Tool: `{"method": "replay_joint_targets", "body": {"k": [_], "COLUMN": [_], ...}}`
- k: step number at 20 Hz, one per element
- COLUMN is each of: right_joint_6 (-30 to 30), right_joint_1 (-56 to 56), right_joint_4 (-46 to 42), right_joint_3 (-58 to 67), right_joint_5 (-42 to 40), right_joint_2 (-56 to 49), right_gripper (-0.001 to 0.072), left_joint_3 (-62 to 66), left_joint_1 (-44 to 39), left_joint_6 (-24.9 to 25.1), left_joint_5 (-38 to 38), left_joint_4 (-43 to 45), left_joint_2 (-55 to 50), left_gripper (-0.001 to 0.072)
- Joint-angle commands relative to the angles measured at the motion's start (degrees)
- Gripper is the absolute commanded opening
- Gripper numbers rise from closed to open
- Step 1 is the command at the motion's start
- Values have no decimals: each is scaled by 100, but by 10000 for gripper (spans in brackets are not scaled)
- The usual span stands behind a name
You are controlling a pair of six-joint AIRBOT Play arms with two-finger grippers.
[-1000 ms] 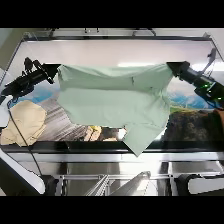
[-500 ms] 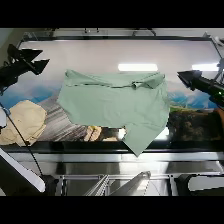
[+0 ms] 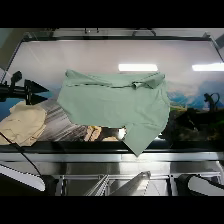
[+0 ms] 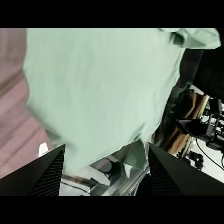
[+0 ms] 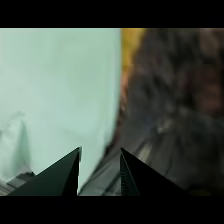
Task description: Fold the shirts.
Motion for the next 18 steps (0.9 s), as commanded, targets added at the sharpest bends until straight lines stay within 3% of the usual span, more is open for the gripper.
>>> {"method": "replay_joint_targets", "body": {"k": [1, 5, 9, 11, 12, 13, 14, 17, 18], "right_joint_6": [730, 144, -26, -391, -693, -944, -1113, -1202, -1202], "right_joint_1": [33, 590, 1530, 1875, 1991, 2055, 2076, 2070, 2070], "right_joint_4": [-337, 890, 1751, 2273, 2618, 2874, 3003, 3053, 3056], "right_joint_3": [-911, -1574, -1622, -1617, -1617, -1617, -1617, -1604, -1593], "right_joint_5": [-374, -1134, -2094, -2413, -2444, -2411, -2385, -2253, -2140], "right_joint_2": [483, 470, 210, -15, -116, -173, -184, -164, -146], "right_gripper": [304, 305, 304, 291, 236, 83, 14, 15, 16], "left_joint_3": [-669, -975, -1003, -1003, -1003, -1003, -1003, -990, -990], "left_joint_1": [-179, -439, -570, -654, -708, -750, -793, -826, -850], "left_joint_6": [114, 243, 243, 240, 245, 251, 310, 448, 496], "left_joint_5": [389, 789, 1082, 1178, 1217, 1241, 1307, 1386, 1266], "left_joint_4": [546, 555, 553, 555, 557, 557, 555, 398, 326], "left_joint_2": [138, 138, 28, -81, -151, -201, -240, -267, -267], "left_gripper": [549, 549, 549, 549, 549, 549, 549, 547, 505]}}
